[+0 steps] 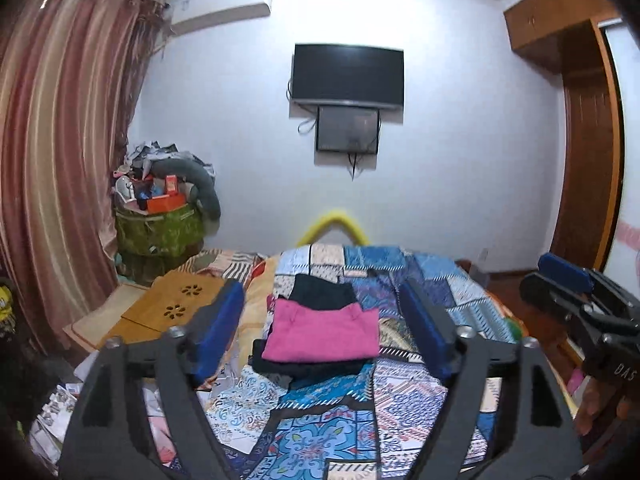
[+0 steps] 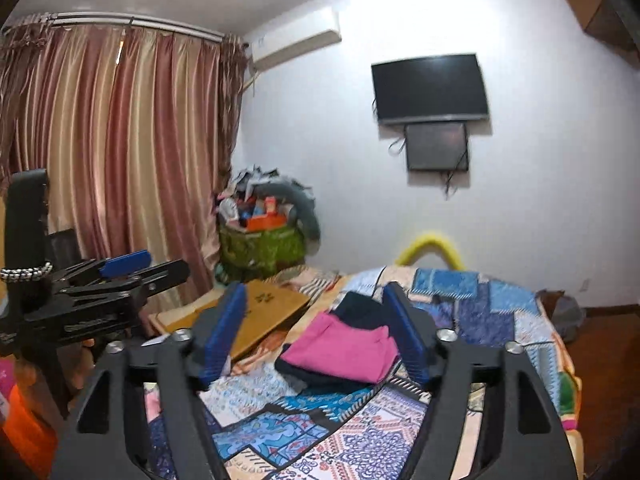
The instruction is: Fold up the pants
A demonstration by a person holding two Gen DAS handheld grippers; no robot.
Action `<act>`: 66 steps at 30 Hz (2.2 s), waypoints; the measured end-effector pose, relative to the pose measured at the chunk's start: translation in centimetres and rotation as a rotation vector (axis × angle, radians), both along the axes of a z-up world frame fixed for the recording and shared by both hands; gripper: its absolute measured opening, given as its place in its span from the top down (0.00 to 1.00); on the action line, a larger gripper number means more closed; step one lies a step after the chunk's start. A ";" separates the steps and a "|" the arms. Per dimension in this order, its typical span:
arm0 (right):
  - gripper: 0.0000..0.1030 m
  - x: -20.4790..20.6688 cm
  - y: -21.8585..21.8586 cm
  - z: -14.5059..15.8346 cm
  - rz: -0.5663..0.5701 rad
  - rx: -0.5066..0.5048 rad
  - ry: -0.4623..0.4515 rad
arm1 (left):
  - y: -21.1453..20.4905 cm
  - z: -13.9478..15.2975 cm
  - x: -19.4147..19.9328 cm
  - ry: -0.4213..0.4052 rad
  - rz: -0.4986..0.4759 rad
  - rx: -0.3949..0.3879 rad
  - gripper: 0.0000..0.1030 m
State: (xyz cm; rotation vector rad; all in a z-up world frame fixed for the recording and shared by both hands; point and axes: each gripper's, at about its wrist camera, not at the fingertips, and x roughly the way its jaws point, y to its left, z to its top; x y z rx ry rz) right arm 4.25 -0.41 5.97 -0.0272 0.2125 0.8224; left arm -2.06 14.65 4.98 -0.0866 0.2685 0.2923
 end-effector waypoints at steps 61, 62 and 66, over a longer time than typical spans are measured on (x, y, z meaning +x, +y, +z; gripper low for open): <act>0.01 -1.9 -2.4 -0.8 -0.116 0.010 0.039 | -0.3 -1.9 -0.7 0.005 -0.020 -0.017 0.00; 0.01 -1.9 -2.4 -0.7 -0.118 0.011 0.038 | -0.3 -1.8 -0.7 0.006 -0.025 -0.018 0.00; 0.01 -1.7 -2.6 -0.6 -0.123 0.017 0.043 | -0.7 -1.9 -0.6 0.010 -0.038 -0.004 0.00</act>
